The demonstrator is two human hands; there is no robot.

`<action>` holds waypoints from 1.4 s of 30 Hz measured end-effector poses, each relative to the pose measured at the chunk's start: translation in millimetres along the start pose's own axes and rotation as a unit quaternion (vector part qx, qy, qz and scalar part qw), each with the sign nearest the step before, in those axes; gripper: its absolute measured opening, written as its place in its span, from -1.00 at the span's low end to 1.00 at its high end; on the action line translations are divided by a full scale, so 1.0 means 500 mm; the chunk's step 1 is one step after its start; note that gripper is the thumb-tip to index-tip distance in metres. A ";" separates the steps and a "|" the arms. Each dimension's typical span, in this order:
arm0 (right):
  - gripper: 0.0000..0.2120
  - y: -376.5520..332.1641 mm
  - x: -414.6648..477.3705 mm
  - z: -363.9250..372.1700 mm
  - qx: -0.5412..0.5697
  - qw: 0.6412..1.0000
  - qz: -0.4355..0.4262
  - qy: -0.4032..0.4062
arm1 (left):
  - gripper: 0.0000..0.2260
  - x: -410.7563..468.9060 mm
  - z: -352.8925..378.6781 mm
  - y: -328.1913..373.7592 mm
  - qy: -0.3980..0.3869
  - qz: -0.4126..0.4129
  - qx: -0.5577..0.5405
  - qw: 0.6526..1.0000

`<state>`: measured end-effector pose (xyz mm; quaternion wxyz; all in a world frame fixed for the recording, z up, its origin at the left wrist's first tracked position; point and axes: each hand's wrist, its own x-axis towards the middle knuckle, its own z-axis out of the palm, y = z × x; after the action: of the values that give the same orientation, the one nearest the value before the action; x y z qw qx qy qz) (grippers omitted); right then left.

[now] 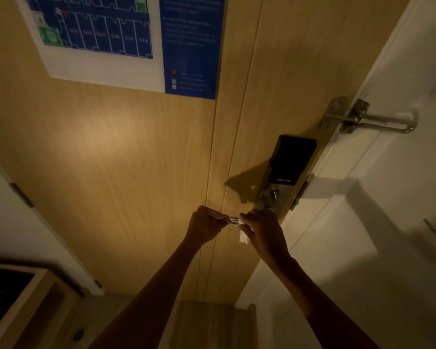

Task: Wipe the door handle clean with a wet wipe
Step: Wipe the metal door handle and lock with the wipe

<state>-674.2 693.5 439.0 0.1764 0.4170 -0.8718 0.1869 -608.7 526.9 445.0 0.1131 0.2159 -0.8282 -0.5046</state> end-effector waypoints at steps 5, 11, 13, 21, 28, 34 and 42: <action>-0.79 0.024 -0.005 -0.016 -0.026 0.999 -0.036 -0.015 | -0.86 0.005 -0.004 -0.002 -0.009 0.014 0.002 1.000; -0.85 0.049 0.001 -0.023 0.013 0.998 0.000 -0.058 | -0.87 0.004 -0.003 -0.003 -0.003 0.019 0.007 1.000; -0.87 0.054 0.011 -0.017 0.029 0.996 -0.004 -0.090 | -0.87 0.004 -0.004 -0.001 -0.002 0.021 0.008 1.000; -0.83 0.036 -0.013 -0.023 -0.016 0.999 0.004 -0.033 | -0.87 -0.002 -0.006 0.007 0.000 0.003 -0.009 1.000; -0.75 0.021 -0.037 0.004 0.109 0.993 0.042 0.019 | -0.89 0.001 -0.014 0.020 -0.005 -0.025 -0.015 1.000; -0.65 -0.008 -0.035 0.046 0.063 0.998 0.031 0.005 | -0.87 0.004 -0.032 0.029 -0.071 -0.028 -0.013 0.997; -0.79 -0.032 0.001 0.056 -0.095 0.994 -0.012 0.047 | -0.86 0.016 -0.039 0.023 -0.097 -0.024 0.002 0.995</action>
<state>-666.0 670.5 418.1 0.2583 0.3997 -0.8712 0.1202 -610.7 512.1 463.9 0.0201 0.1860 -0.8311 -0.5237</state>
